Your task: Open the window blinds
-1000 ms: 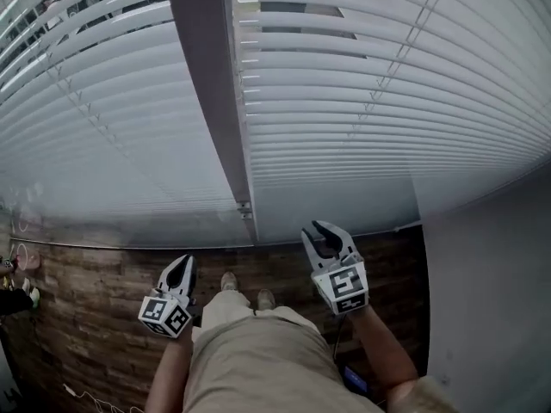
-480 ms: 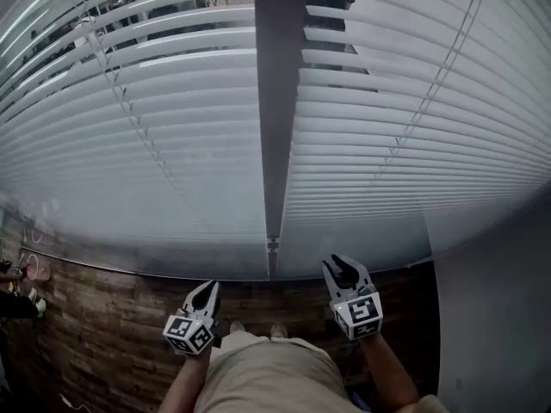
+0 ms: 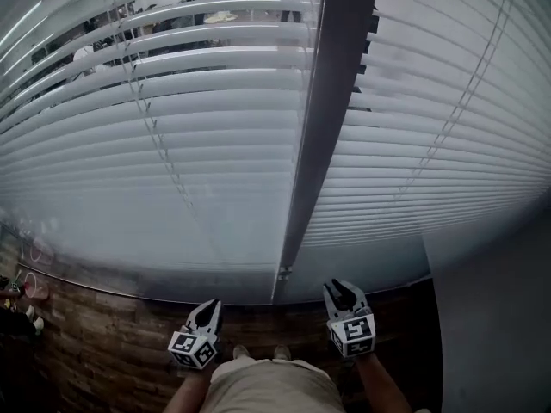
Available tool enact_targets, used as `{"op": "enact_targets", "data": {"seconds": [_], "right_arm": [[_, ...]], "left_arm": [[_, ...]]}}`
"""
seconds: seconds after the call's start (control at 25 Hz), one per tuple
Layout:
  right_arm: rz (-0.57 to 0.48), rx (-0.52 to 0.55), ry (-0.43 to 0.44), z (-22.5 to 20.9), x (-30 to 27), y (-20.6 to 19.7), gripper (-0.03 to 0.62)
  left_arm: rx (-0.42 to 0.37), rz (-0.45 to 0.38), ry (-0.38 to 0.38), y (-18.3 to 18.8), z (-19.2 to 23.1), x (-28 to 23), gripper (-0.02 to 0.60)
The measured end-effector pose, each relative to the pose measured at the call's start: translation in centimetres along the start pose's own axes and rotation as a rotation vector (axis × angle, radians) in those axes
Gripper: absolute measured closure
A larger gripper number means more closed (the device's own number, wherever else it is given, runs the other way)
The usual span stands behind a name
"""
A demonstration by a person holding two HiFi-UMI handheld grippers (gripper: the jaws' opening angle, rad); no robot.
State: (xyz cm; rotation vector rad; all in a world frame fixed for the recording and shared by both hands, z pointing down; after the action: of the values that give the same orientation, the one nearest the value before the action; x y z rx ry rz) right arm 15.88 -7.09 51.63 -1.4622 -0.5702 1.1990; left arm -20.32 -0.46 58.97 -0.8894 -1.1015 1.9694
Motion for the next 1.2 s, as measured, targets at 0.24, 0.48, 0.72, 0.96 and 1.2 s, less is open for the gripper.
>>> {"op": "enact_targets", "data": {"seconds": [0.24,0.48,0.72,0.96,1.2], "right_arm": [[0.005,0.002,-0.02,-0.6,0.2,0.5,0.508],[-0.016,0.035,-0.04,0.5,-0.1,-0.7,0.51],[0.042,0.031,-0.021,1.3,0.3,-2.5,0.509],[0.041,0.032,-0.005,0.9,0.4,-2.5,0.51],[0.014,0.161,-0.023,1.0,0.0,-2.8,0.51]], "left_arm": [[-0.009,-0.002,-0.009,0.4,0.7,-0.6,0.571],[-0.005,0.033,-0.045,-1.3,1.2,-1.1,0.571],[0.063,0.03,-0.092,-1.6,0.9,-1.4,0.571],[0.116,0.079,-0.119,-2.1,0.3,-2.1,0.571],[0.103,0.146,-0.1,-3.0,-0.5,-2.1,0.571]]}}
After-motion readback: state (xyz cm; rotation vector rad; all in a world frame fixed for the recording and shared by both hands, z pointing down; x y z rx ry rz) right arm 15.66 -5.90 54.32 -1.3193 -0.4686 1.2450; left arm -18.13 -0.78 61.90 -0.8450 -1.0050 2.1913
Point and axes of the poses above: the fingertips, and each gripper's own axes: x backward along the fingers, z to its left, y out of its top, the point moved 9 cm from there along x, backward along the fingers, and after that the axes turned 6 degrees about -y, right-handed, at the moved point
